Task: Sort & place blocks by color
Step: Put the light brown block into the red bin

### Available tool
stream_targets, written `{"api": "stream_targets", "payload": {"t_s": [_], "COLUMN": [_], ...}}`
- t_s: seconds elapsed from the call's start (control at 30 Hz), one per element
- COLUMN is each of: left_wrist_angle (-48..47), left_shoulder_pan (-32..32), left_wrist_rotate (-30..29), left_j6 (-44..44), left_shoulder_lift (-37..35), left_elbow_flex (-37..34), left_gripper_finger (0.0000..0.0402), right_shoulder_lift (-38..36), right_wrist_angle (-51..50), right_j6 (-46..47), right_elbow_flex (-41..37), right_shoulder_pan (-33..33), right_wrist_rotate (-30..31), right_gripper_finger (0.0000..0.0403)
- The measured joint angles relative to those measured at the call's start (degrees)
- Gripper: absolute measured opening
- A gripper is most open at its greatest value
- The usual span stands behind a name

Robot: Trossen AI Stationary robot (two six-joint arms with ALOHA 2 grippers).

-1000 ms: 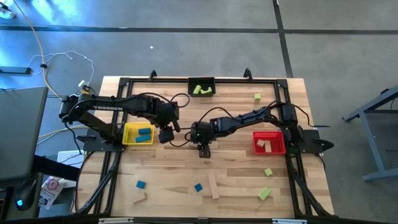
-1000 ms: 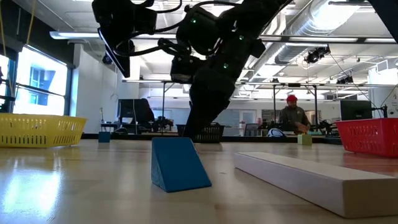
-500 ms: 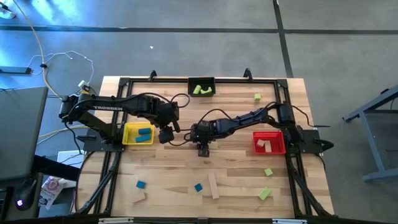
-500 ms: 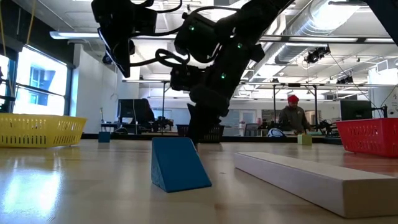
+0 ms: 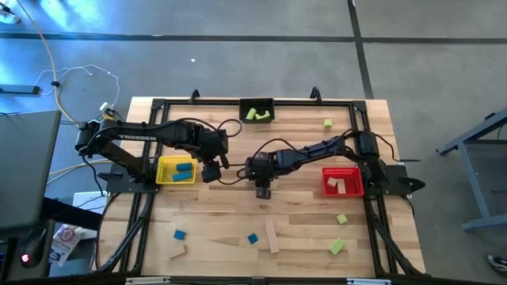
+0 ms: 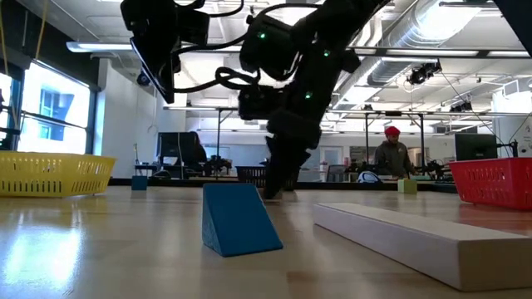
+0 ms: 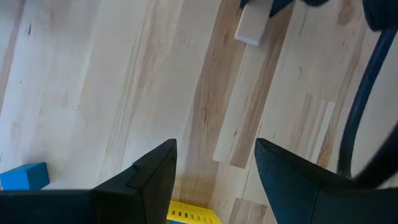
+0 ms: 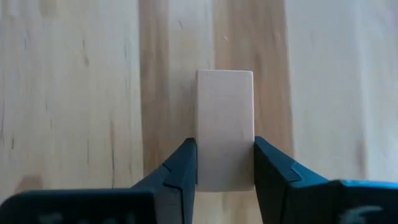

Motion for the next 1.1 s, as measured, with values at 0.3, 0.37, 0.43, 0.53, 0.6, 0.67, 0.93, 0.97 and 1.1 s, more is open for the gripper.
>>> {"api": "stream_targets", "payload": {"t_s": [0.3, 0.37, 0.43, 0.53, 0.6, 0.67, 0.93, 0.97, 1.1], "left_wrist_angle": [-0.08, -0.09, -0.09, -0.09, -0.07, -0.07, -0.04, -0.05, -0.04], "left_shoulder_pan": [-0.03, -0.02, -0.02, 0.0, 0.0, -0.02, -0.02, -0.02, -0.02], "left_wrist_rotate": [-5.21, -6.61, -7.03, -7.08, -7.08, -7.08, -7.23, -7.27, -7.27], "left_j6": [0.02, 0.24, 1.19, 1.95, 1.95, 1.95, 1.95, 1.95, 1.95], "left_shoulder_lift": [0.0, 0.0, 0.0, 0.0, 0.0, 0.0, 0.0, 0.0, 0.0], "left_elbow_flex": [0.0, 0.0, 0.0, 0.0, 0.0, 0.0, 0.0, 0.0, 0.0], "left_gripper_finger": [0.0204, 0.0204, 0.0205, 0.0204, 0.0204, 0.0205, 0.0205, 0.0204, 0.0204], "right_shoulder_lift": [-6.62, -8.18, -9.27, -10.69, -11.44, -12.48, -23.66, -25.57, -33.77], "right_wrist_angle": [-13.8, -17.25, -20.92, -26.29, -30.47, -33.71, -35.86, -35.97, -35.88], "right_j6": [4.26, 5.55, 7.14, 10.1, 12.51, 15.5, 31.69, 33.76, 41.57], "right_elbow_flex": [-0.08, -0.08, -0.08, -0.08, -0.14, -1.46, -15.3, -16.95, -23.26], "right_shoulder_pan": [0.23, 0.41, 0.71, 1.45, 2.13, 3.01, 4.77, 4.92, 6.03], "right_wrist_rotate": [8.91, 11.08, 13.47, 17.38, 20.34, 23.97, 26.65, 26.6, 26.43], "right_gripper_finger": [0.0095, 0.0095, 0.0095, 0.0095, 0.0095, 0.0095, 0.0095, 0.0095, 0.0095]}}
